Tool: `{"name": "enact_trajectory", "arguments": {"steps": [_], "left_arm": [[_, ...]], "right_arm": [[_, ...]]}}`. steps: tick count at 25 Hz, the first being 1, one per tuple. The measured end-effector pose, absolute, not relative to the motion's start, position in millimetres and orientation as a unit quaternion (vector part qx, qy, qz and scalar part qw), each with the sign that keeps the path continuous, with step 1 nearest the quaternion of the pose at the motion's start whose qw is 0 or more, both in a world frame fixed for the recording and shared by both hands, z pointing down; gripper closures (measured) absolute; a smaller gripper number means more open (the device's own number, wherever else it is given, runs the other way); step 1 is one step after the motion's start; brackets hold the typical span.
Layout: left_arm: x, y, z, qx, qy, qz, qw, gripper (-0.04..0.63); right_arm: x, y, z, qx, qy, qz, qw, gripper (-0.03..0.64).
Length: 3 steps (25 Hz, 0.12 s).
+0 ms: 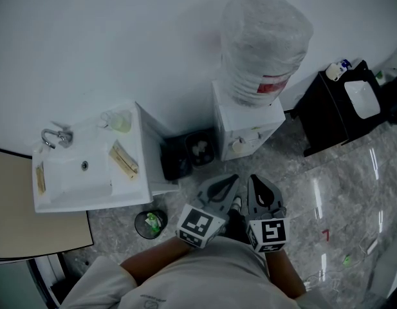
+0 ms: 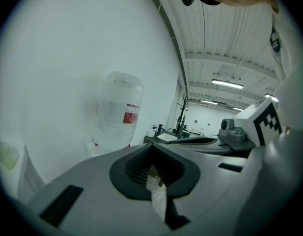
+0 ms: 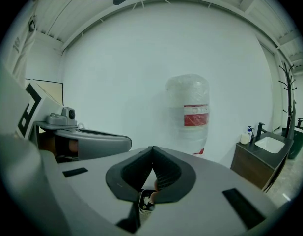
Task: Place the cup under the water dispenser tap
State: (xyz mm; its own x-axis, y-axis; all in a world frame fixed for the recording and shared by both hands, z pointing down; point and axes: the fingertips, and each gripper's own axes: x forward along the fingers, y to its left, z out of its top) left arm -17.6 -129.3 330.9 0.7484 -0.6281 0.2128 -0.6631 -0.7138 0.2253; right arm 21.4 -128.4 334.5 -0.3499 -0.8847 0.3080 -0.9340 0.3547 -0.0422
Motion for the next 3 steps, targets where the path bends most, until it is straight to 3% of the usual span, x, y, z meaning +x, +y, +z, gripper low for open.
{"name": "enact_trajectory", "arguments": {"steps": [3], "left_arm": [[-19.0,-130.2,331.7,0.924,-0.350,0.060,0.145,0.591]], "right_arm": [[20.0,-129.3,336.8,0.557,-0.815,0.107,0.118,0.601]]}}
